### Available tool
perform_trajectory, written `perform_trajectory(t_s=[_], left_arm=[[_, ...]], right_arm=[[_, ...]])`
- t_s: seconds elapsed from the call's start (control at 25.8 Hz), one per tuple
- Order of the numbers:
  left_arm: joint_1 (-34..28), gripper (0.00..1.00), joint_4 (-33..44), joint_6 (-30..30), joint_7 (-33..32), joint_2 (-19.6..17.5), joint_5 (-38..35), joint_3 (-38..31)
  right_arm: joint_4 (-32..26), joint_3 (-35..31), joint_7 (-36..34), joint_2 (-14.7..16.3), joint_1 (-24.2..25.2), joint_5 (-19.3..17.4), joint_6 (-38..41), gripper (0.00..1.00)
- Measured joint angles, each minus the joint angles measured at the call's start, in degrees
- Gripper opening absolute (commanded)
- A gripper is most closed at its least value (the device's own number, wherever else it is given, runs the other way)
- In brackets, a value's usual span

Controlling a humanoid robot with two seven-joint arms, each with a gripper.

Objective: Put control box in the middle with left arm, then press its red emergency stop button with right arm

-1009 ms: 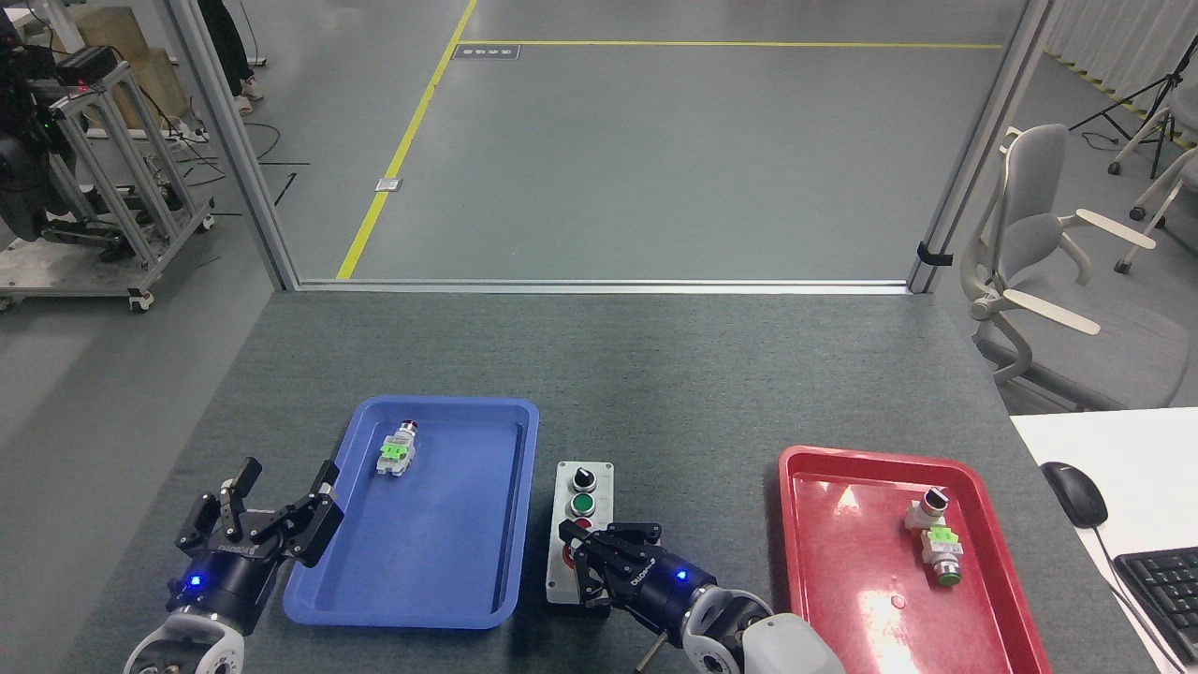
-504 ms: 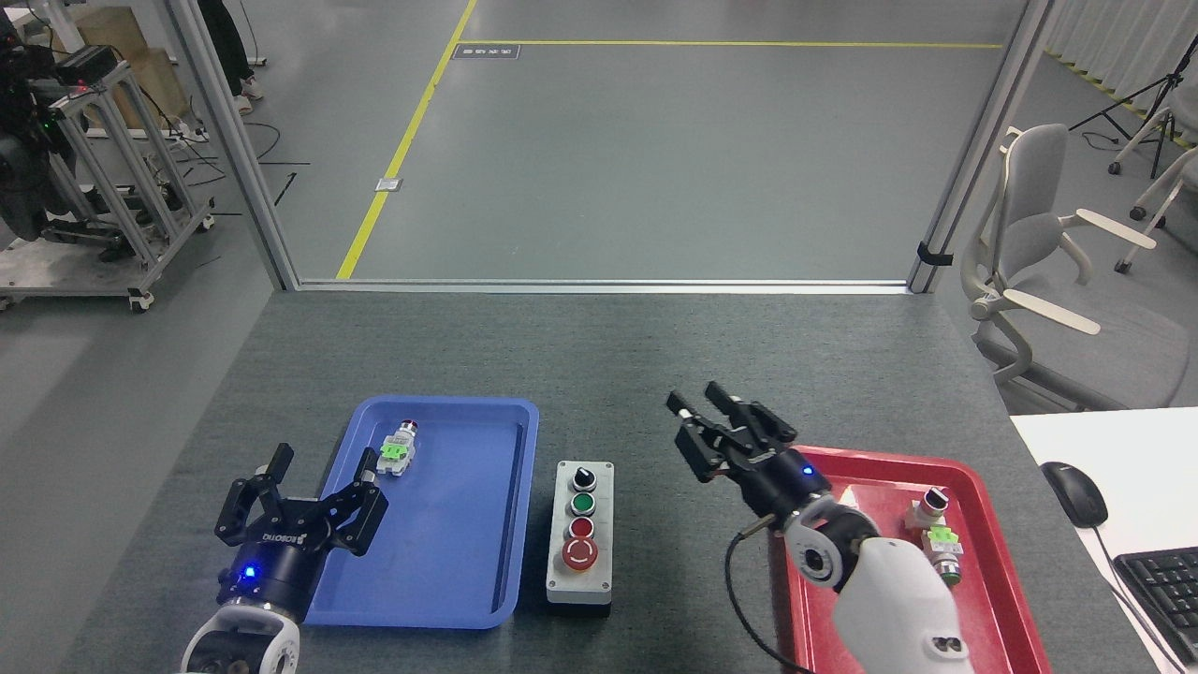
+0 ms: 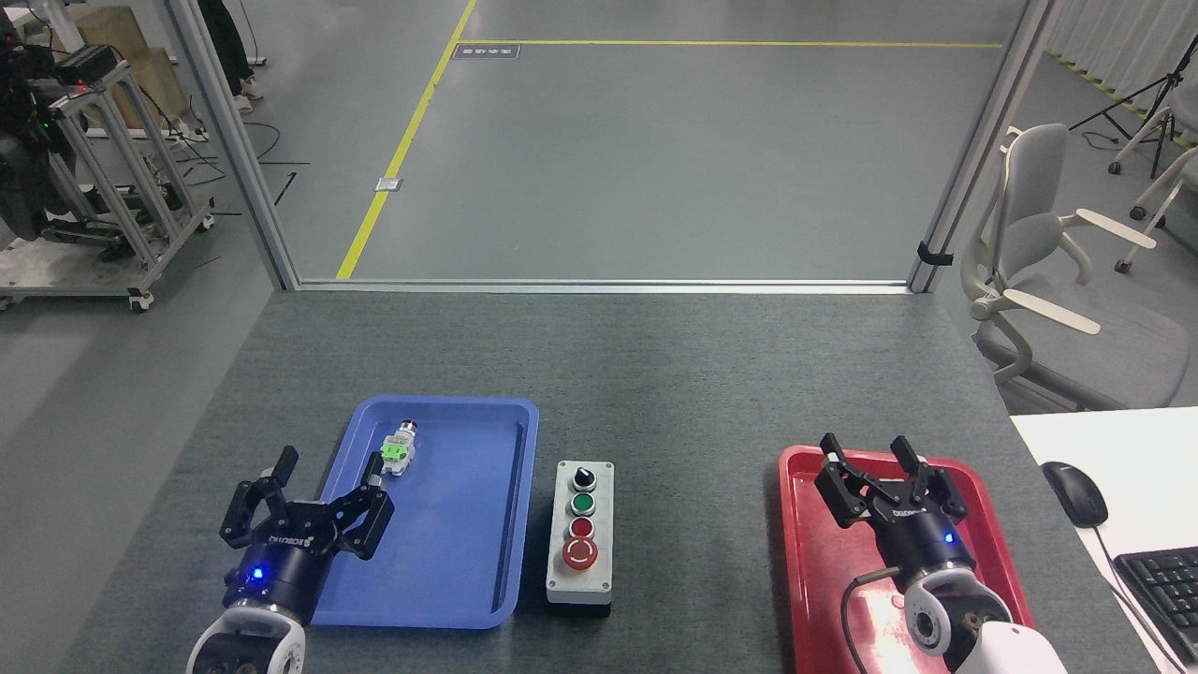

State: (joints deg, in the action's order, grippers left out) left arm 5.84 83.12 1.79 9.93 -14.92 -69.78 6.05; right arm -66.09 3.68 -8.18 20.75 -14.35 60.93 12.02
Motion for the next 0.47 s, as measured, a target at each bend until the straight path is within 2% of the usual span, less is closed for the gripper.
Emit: perform_trajectory(t_s=[0.19, 0.47], left_arm=[[-1.53, 0.99, 0.63, -0.19, -0.31, 0.47, -0.28, -0.39], [-1.86, 0.99, 1.62, -0.03, -0.61, 0.38, -0.4, -0.67]], right_arm=[[-4.33, -1.03, -3.19, 0.32, 4.34, 0.33, -2.39, 1.0], [-4.9, -1.55, -3.91, 0.47, 5.16, 0.18, -2.78, 1.0]])
